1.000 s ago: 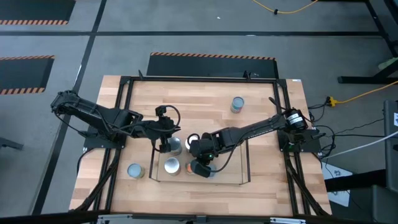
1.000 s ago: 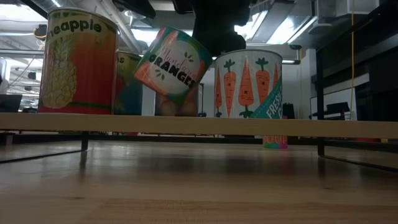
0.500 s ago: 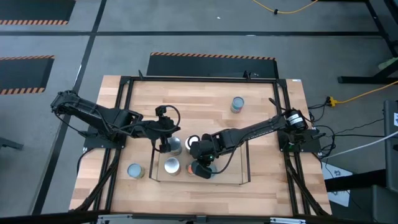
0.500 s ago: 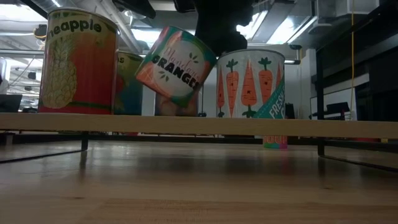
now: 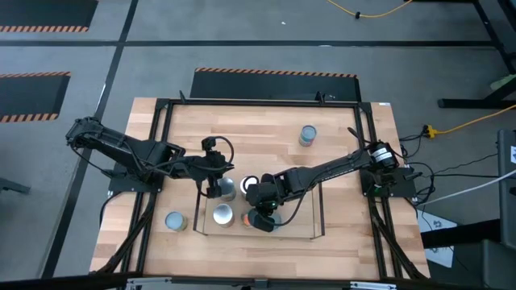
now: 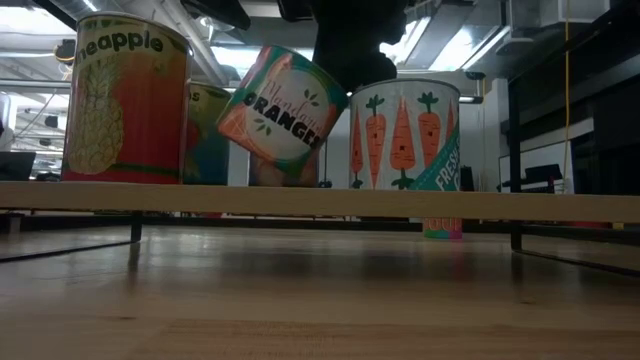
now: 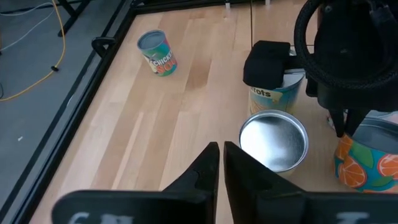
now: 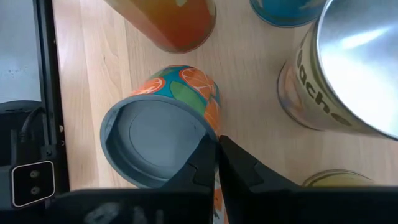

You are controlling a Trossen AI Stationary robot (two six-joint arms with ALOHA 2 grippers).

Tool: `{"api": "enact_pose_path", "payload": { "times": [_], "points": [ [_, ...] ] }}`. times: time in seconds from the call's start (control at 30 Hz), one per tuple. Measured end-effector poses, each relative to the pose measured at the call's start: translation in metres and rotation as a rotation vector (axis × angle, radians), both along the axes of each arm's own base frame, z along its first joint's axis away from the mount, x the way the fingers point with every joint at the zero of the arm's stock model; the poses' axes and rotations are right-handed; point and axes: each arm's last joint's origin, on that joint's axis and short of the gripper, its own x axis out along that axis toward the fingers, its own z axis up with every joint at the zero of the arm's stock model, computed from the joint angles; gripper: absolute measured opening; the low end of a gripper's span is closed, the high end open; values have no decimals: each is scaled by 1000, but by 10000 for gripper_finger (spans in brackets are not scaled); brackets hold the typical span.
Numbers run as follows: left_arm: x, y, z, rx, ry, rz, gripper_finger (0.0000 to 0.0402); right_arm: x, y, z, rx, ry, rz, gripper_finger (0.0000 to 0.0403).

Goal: Pick and place cans onto a shelf
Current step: Put the white green canned oranges on the shelf

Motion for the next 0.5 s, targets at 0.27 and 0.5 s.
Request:
{"api": "enact_pose_path", "payload": {
  "times": [0.27,0.5],
  "points": [
    [0,0,0,0,0,0,1,0,0,0,0,0,-1,24],
    [0,0,0,0,0,0,14,0,0,0,0,0,-1,60]
  ]
}}
